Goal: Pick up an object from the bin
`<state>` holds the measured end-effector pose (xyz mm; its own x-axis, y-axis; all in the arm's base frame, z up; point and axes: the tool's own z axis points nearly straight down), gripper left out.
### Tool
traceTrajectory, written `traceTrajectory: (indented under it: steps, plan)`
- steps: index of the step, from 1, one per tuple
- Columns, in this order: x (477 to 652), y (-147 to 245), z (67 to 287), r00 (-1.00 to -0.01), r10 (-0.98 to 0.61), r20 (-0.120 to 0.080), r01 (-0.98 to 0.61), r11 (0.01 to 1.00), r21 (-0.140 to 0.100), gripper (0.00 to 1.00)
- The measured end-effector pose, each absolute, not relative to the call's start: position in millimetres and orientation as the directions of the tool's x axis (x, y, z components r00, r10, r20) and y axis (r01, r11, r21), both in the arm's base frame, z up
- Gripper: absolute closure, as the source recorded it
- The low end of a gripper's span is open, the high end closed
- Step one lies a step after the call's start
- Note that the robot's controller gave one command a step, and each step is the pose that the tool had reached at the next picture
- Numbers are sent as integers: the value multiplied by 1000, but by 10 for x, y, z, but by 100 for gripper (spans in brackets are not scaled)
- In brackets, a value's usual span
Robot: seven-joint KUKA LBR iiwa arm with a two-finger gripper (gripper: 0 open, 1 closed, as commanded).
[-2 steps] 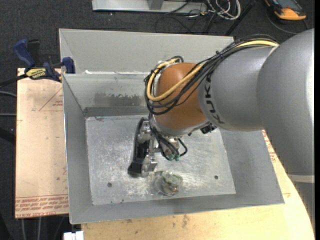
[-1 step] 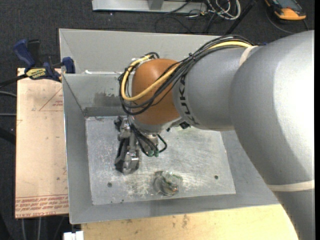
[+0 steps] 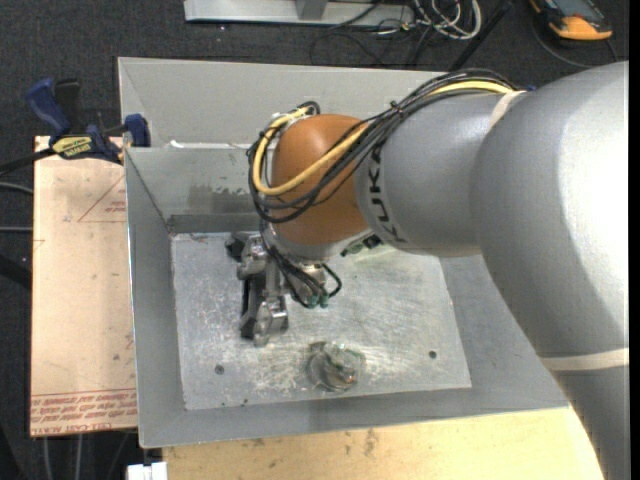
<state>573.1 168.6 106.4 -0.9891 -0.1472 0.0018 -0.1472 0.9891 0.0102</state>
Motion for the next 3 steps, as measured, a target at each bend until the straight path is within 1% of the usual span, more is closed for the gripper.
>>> traceTrajectory:
  steps: [1, 2, 3]
  plan:
    - [5934, 1273, 1032, -994, -107, 1, -107, 994, 0, 0]
    - [6045, 1236, 1108, -990, -143, 5, -143, 990, 2, 0]
    - [6314, 885, 953, -972, -233, 31, -232, 972, 31, 100]
